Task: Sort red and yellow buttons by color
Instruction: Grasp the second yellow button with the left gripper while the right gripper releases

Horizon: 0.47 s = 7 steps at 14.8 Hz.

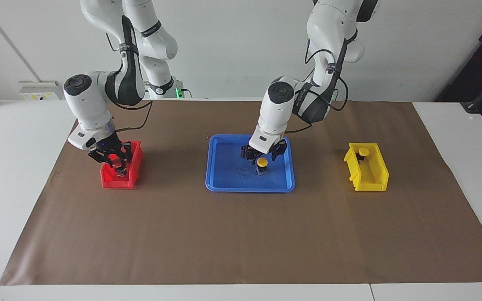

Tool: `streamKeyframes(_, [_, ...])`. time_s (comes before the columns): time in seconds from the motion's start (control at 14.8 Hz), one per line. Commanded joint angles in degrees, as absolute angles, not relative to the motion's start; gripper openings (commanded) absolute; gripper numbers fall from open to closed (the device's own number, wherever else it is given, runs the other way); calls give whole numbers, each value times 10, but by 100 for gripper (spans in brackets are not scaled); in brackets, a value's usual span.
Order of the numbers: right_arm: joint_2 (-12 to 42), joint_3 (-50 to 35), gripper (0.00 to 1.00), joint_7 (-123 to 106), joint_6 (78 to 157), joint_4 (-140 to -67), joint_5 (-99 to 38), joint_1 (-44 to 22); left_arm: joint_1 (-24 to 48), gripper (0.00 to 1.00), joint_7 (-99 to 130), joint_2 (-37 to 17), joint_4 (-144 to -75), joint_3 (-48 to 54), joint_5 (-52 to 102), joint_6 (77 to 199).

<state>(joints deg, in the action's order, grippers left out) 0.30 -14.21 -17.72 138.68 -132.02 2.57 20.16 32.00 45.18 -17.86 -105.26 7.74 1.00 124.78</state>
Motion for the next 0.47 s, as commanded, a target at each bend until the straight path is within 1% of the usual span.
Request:
streamKeyframes(0.0, [-4, -148, 12, -178, 1419, -1346, 14, 208, 330, 19, 469, -185, -1052, 69, 1, 1261])
streamKeyframes(0.07, [-1, -149, 17, -178, 1421, -1346, 15, 208, 329, 3, 469, -189, -1052, 69, 1, 1267])
streamKeyframes(0.14, [-1, -148, 34, -179, 1418, -1344, 14, 208, 329, 2, 470, -190, -1051, 68, 1, 1270])
streamKeyframes(0.2, [0, -148, 65, -184, 1414, -1341, 15, 210, 328, 2, 470, -190, -1048, 68, 1, 1268])
streamKeyframes(0.27, [0, -148, 91, -184, 1406, -1338, 15, 211, 328, 2, 471, -189, -1040, 66, 2, 1259])
streamKeyframes(0.34, [1, -148, 100, -185, 1385, -1323, 15, 212, 325, 2, 471, -186, -1016, 64, 2, 1232])
streamKeyframes(0.41, [4, -148, 100, -186, 1348, -1296, 15, 213, 320, 2, 470, -182, -982, 64, 2, 1181])
